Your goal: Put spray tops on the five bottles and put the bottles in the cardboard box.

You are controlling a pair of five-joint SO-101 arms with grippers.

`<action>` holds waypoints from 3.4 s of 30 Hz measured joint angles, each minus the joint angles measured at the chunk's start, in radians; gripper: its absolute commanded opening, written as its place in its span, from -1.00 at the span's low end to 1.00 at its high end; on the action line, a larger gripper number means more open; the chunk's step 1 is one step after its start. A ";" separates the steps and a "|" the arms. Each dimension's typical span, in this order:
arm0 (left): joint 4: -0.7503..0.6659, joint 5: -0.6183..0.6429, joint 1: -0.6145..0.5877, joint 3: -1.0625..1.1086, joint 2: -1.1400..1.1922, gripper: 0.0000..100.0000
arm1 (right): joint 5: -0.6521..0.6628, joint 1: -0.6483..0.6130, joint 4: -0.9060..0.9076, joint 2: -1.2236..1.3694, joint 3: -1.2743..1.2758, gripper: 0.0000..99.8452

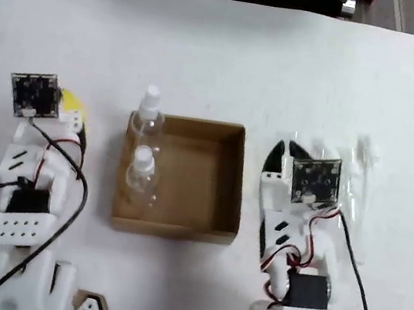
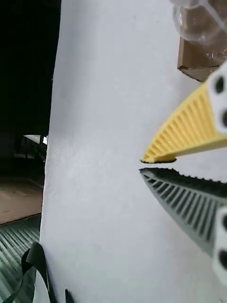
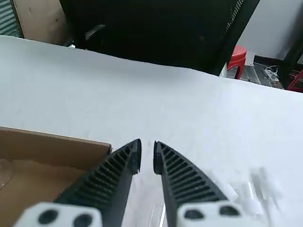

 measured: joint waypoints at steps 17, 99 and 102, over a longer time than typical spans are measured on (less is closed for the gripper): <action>-0.002 0.000 -0.009 0.000 0.000 -0.95 | 0.092 0.072 0.416 0.961 -0.881 -0.91; -0.002 0.000 0.002 0.000 0.000 -0.95 | 0.135 0.133 1.203 2.332 -2.203 -0.93; -0.002 0.000 0.002 0.000 0.000 -0.95 | 0.135 0.132 1.203 2.328 -2.202 -0.93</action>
